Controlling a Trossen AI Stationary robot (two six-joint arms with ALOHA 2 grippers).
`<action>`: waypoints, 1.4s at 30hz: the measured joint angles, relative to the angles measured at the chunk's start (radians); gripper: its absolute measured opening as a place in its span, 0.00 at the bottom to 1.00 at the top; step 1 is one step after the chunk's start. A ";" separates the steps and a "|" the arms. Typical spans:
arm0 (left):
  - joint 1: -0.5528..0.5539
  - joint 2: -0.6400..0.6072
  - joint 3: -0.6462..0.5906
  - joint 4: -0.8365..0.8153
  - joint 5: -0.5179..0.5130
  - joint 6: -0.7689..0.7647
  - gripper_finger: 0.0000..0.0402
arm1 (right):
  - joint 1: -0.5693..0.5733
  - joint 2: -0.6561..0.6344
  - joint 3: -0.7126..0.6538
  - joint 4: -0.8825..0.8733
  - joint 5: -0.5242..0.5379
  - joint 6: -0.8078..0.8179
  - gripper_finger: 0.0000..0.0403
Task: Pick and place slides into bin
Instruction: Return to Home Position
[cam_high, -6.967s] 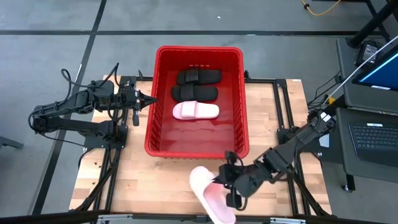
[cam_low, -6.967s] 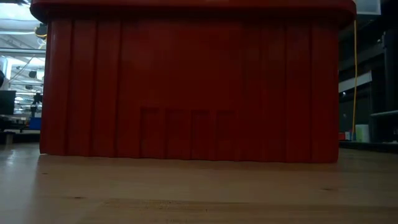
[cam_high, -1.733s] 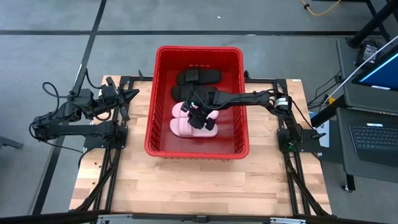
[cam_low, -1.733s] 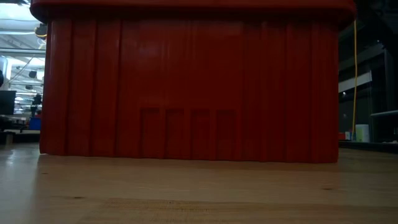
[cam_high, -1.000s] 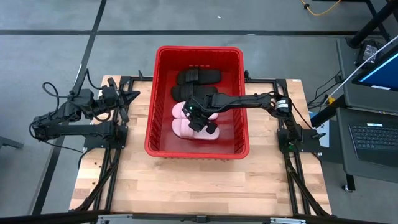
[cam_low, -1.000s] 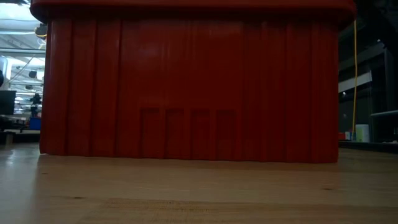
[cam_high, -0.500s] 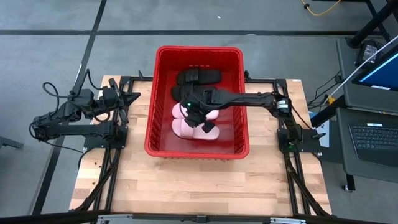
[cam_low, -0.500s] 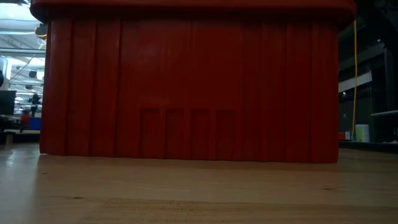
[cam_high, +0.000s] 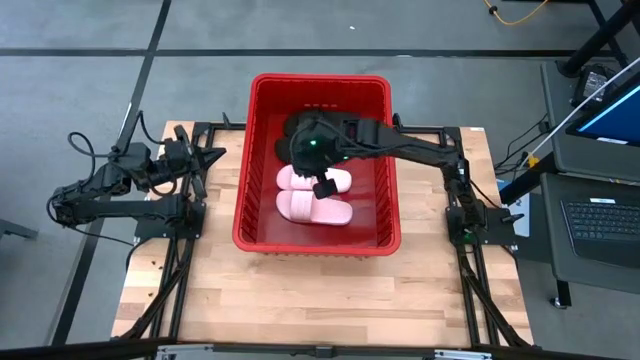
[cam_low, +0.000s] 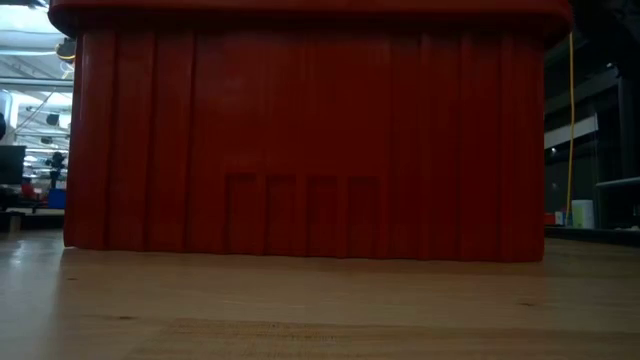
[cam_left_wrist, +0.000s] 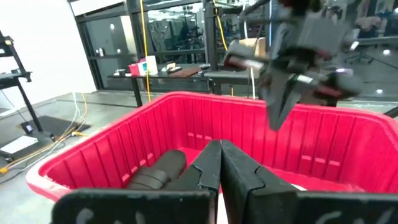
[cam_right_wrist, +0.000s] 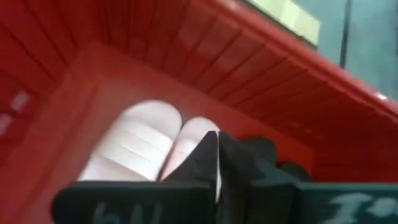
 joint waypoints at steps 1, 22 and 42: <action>0.000 0.000 0.000 -0.001 -0.006 0.001 0.00 | 0.007 -0.018 -0.008 0.007 0.007 0.024 0.02; -0.001 -0.293 -0.390 0.375 0.141 0.040 0.00 | 0.213 -0.104 -0.114 0.280 0.204 0.537 0.00; -0.001 -0.309 -0.608 0.553 -0.132 -0.005 0.00 | 0.426 -0.116 -0.511 0.786 0.717 0.849 0.00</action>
